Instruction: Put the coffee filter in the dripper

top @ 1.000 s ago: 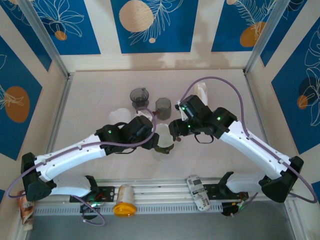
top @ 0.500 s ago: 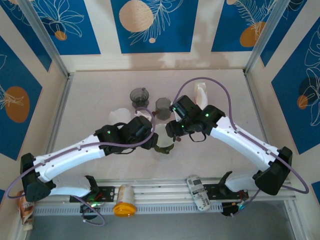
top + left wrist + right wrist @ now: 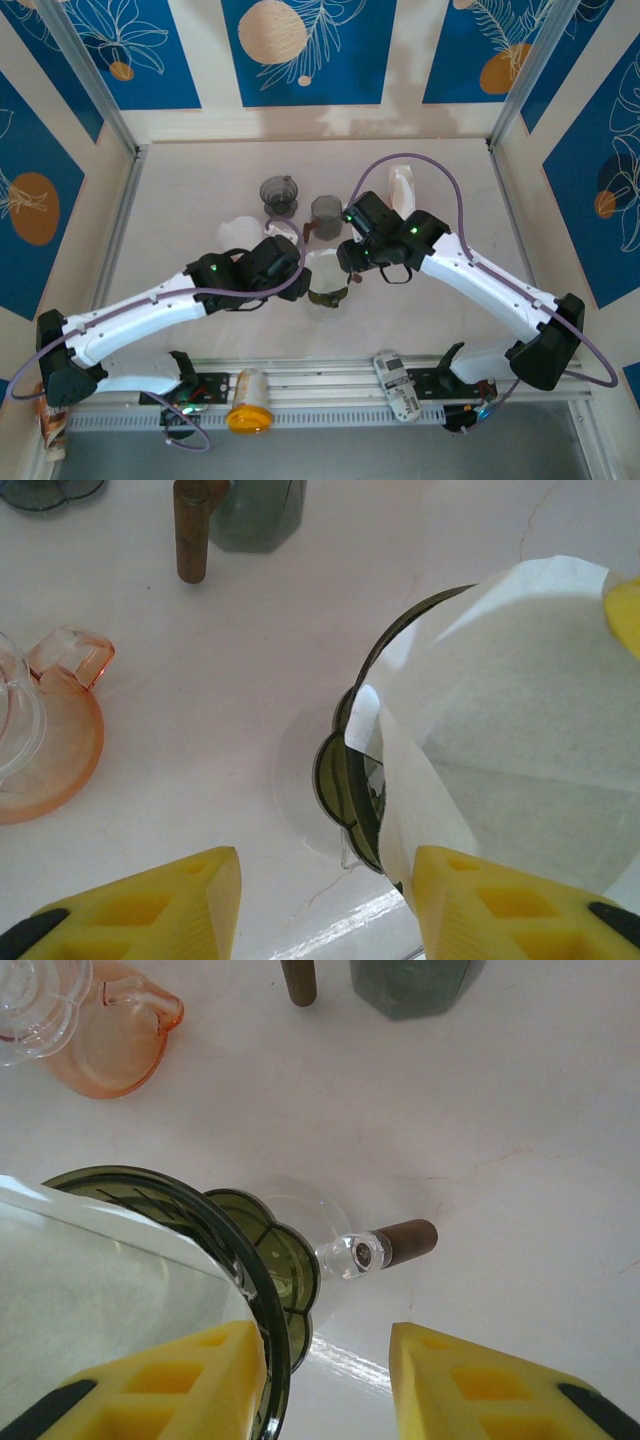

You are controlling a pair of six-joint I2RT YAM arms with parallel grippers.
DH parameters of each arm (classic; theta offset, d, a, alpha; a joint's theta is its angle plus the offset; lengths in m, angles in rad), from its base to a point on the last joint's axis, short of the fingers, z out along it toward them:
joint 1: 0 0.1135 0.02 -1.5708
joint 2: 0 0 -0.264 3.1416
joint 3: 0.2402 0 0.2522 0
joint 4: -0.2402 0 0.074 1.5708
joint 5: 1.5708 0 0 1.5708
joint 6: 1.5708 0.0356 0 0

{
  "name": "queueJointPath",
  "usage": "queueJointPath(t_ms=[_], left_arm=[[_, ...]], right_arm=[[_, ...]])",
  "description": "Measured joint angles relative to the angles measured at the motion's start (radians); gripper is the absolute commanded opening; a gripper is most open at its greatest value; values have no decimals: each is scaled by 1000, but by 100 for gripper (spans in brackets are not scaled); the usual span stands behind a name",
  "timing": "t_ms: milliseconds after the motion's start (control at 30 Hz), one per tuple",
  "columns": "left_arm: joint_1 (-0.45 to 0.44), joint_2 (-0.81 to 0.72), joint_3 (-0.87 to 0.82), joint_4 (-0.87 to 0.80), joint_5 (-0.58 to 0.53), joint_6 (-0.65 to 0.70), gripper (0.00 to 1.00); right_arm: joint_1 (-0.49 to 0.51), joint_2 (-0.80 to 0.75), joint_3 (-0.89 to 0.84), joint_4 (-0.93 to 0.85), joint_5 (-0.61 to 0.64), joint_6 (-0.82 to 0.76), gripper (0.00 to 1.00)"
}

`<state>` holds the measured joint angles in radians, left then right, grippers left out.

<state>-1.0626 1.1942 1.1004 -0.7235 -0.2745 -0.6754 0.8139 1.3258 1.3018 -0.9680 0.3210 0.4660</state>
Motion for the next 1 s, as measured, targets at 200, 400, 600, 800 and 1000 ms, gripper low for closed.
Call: queueJointPath(t_ms=[200, 400, 600, 800, 1000], left_arm=[[0, -33, -6, 34, 6, 0, 70], [9, -58, -14, 113, 40, 4, 81], [30, -14, -27, 121, 50, -8, 65], [57, -14, -61, 95, 53, -29, 52], [58, -22, -76, 90, 54, -34, 52]], right_arm=[[18, 0, -8, -7, 9, 7, 40], [29, 0, -8, -7, 13, 8, 40], [31, 0, -8, -8, 13, 14, 41], [30, 0, -8, -9, 14, 16, 41], [28, -3, -27, -11, 20, 34, 46]])
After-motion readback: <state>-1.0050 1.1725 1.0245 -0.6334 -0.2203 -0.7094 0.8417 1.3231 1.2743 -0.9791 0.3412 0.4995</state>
